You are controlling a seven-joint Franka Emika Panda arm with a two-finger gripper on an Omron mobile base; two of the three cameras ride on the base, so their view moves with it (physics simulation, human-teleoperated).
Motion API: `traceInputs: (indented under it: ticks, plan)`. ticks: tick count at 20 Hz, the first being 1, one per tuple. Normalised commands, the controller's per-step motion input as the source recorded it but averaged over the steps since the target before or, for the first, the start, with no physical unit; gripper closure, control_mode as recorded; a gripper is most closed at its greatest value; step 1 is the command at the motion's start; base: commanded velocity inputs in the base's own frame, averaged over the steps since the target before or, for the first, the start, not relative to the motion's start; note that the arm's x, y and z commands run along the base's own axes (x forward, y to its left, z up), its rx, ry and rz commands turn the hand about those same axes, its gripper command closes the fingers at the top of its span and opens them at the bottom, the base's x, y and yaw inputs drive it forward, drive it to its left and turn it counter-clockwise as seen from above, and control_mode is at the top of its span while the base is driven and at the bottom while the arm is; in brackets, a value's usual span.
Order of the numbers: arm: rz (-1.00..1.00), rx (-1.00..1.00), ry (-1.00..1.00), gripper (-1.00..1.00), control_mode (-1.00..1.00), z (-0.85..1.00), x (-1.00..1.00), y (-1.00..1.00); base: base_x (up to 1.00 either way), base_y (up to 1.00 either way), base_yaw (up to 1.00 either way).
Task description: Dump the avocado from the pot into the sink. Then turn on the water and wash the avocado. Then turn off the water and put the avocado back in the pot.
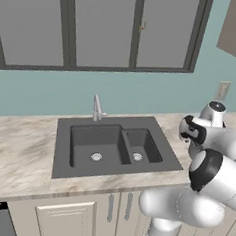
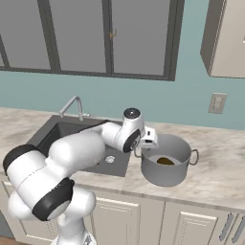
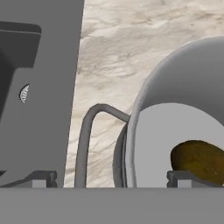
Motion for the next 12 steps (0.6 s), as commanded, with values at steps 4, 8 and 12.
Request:
traceInputs:
  ticks: [4,8,12]
  plan:
    - [0.0,0.0,0.03,-1.0,-1.0,-0.27,0.2,-0.11,0.0,0.0,0.0]
    - [0.0,0.0,0.05,-1.0,-1.0,-0.34,0.17,-0.07,0.0,0.0,0.0]
    - [0.0,0.0,0.06,1.0,-1.0,-0.42,0.08,0.0,0.0,0.0,0.0]
